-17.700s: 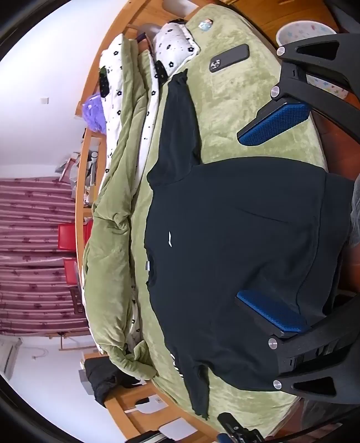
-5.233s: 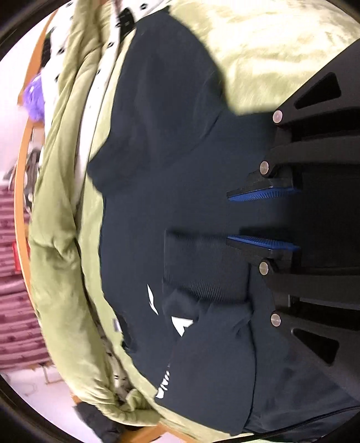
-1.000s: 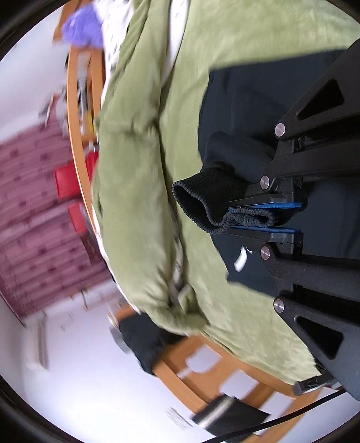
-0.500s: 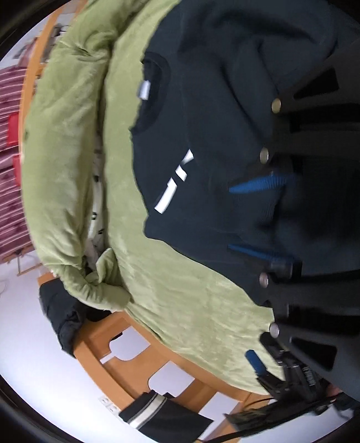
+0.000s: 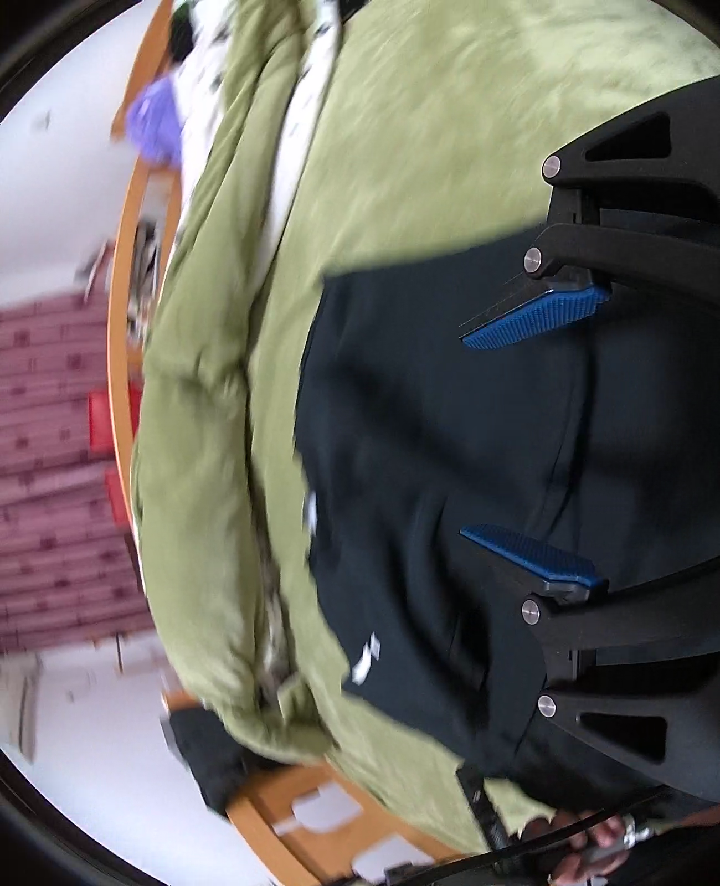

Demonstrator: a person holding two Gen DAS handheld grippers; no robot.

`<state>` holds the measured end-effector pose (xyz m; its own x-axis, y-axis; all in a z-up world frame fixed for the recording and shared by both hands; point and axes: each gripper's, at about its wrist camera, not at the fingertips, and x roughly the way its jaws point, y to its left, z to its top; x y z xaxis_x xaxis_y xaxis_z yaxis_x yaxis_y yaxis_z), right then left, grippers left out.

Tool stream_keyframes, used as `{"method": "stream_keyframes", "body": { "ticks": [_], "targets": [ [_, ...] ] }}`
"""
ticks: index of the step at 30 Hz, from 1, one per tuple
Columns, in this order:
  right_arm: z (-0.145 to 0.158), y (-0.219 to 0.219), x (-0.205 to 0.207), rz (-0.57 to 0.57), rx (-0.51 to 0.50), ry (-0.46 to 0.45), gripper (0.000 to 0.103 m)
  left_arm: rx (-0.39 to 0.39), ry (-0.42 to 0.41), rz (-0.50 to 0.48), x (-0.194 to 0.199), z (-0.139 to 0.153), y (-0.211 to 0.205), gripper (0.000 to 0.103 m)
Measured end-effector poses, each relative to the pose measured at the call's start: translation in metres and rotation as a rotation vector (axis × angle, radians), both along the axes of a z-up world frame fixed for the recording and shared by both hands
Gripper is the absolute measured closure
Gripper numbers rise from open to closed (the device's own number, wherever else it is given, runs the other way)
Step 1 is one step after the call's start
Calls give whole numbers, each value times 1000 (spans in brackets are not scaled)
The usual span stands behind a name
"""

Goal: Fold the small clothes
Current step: 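Pinch the folded ribbed cuff with the left tool and adjust it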

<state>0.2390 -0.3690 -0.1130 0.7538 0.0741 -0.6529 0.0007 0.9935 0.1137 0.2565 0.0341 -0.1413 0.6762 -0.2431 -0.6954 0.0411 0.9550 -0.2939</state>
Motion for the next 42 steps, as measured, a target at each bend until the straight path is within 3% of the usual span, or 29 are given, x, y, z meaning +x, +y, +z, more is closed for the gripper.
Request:
{"method": "stream_keyframes", "body": {
  "ticks": [4, 8, 11, 13, 15, 21, 28, 32, 36, 39, 42],
  "targets": [
    [-18, -34, -18, -73, -37, 11, 38, -30, 15, -3, 9, -7, -16, 29],
    [-38, -41, -21, -87, -77, 48, 38, -26, 22, 49, 20, -15, -23, 40],
    [-54, -46, -19, -108, -108, 79, 38, -58, 47, 54, 28, -21, -24, 53],
    [-64, -51, -15, -131, -89, 103, 38, -77, 41, 52, 31, -22, -25, 80],
    [-71, -54, -12, -154, -78, 118, 38, -65, 26, 48, 32, -18, -26, 97],
    [-73, -68, -12, -193, -13, 125, 38, 9, -110, 55, 24, 27, -17, 99],
    [-53, -77, -15, -259, -32, 72, 38, 98, -180, 106, 18, 68, 15, 99],
    [-51, -91, -11, -349, -53, 96, 38, 97, -126, 108, 22, 58, 26, 99],
    [-50, -102, -15, -360, -11, 109, 38, 153, -54, 117, 23, 33, 26, 97],
    [-39, -97, -19, -327, -39, 74, 38, 205, -13, 139, 22, 20, 26, 87],
    [-27, -89, -16, -278, -44, 32, 38, 178, -21, 140, 21, 17, 28, 77]
  ]
}}
